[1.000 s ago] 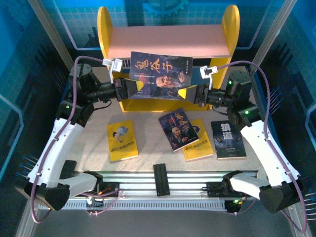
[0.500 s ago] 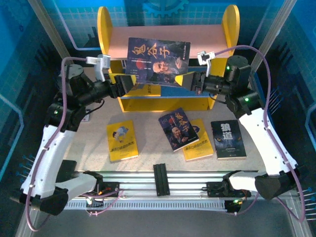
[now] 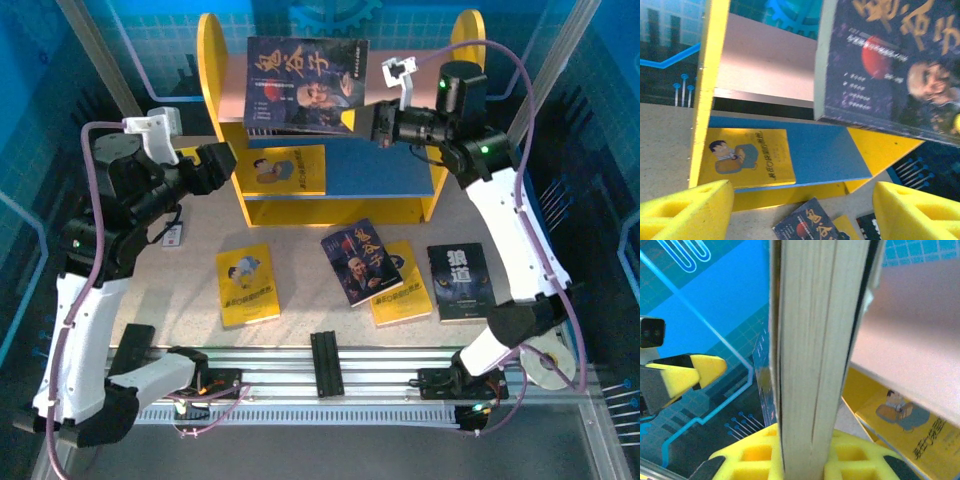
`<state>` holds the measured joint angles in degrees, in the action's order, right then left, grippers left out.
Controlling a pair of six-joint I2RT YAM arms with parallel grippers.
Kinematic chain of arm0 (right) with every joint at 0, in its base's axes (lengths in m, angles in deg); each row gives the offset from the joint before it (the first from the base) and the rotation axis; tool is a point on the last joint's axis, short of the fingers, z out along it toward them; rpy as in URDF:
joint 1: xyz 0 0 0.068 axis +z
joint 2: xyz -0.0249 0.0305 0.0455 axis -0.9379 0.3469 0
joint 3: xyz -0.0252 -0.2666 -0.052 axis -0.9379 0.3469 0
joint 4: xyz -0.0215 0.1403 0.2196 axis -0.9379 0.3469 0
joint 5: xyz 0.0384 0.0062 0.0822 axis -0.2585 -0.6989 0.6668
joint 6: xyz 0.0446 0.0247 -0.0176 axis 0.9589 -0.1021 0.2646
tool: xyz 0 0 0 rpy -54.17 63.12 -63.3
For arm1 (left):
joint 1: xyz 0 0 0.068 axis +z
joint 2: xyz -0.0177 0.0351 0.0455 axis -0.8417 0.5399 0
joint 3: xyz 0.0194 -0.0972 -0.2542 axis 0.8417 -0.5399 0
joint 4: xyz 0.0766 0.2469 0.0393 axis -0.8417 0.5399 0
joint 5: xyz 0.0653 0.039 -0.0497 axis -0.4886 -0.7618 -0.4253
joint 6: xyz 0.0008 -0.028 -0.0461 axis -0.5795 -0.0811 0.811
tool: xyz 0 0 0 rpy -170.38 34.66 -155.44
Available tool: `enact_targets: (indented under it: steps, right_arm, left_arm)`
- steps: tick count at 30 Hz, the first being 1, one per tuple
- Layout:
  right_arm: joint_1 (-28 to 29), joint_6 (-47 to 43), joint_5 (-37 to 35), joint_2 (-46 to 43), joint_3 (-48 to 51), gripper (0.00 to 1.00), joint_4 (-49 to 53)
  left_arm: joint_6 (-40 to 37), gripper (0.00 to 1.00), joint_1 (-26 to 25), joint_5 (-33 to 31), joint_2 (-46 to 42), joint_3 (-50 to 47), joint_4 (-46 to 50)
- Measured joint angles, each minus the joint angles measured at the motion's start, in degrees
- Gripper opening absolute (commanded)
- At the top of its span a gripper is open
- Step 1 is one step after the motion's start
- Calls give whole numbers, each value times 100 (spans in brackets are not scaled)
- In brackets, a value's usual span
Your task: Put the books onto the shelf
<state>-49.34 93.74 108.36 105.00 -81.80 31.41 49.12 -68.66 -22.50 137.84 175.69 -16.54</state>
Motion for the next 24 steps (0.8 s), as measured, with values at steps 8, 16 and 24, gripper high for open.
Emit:
enact_targets:
  steps: [8,16,24]
  right_arm:
    - [98,-415,4,1604,-2660,4,1012]
    - [120,-444,24,2184,-3110,5,1421]
    - [195,-442,24,2363,-3110,7,1419]
  left_arm:
    - [-48,71,402,2,916,629,127]
    - [-177,72,767,142,1150,916,120]
    - [-190,72,1067,551,1360,984,-79]
